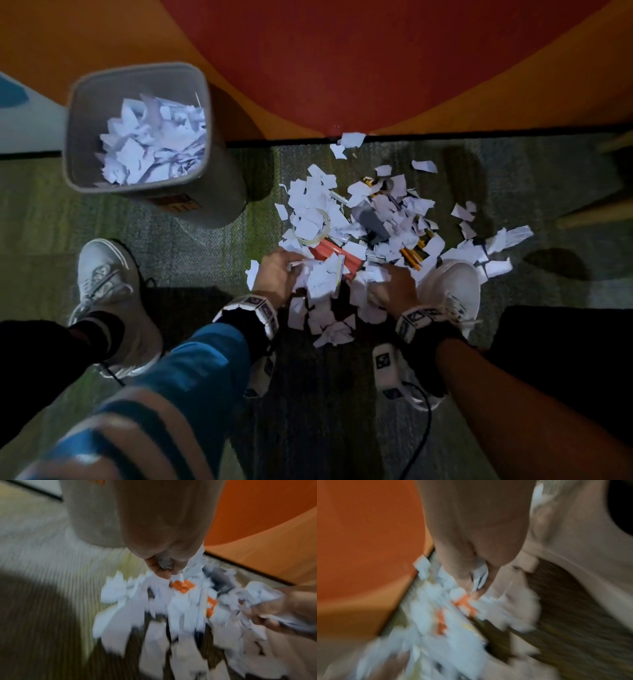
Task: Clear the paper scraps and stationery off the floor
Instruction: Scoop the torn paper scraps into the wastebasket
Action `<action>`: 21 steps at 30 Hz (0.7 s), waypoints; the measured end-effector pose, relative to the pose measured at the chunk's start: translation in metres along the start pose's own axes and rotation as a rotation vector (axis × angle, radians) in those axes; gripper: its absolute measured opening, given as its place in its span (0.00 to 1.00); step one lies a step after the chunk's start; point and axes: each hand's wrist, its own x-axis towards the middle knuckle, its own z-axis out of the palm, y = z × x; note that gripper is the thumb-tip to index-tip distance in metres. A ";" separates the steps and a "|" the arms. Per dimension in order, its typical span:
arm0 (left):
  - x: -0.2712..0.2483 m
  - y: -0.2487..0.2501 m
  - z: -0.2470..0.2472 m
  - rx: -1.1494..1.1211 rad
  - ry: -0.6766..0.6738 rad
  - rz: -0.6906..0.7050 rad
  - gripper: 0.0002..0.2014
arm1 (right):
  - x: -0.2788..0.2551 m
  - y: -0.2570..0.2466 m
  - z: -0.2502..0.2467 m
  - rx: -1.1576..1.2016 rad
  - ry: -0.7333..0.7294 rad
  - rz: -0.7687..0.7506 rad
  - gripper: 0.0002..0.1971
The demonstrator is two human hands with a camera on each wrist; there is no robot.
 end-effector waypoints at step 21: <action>-0.013 0.094 -0.334 -0.215 0.311 0.088 0.15 | -0.026 -0.380 -0.104 -0.559 -0.292 -0.626 0.11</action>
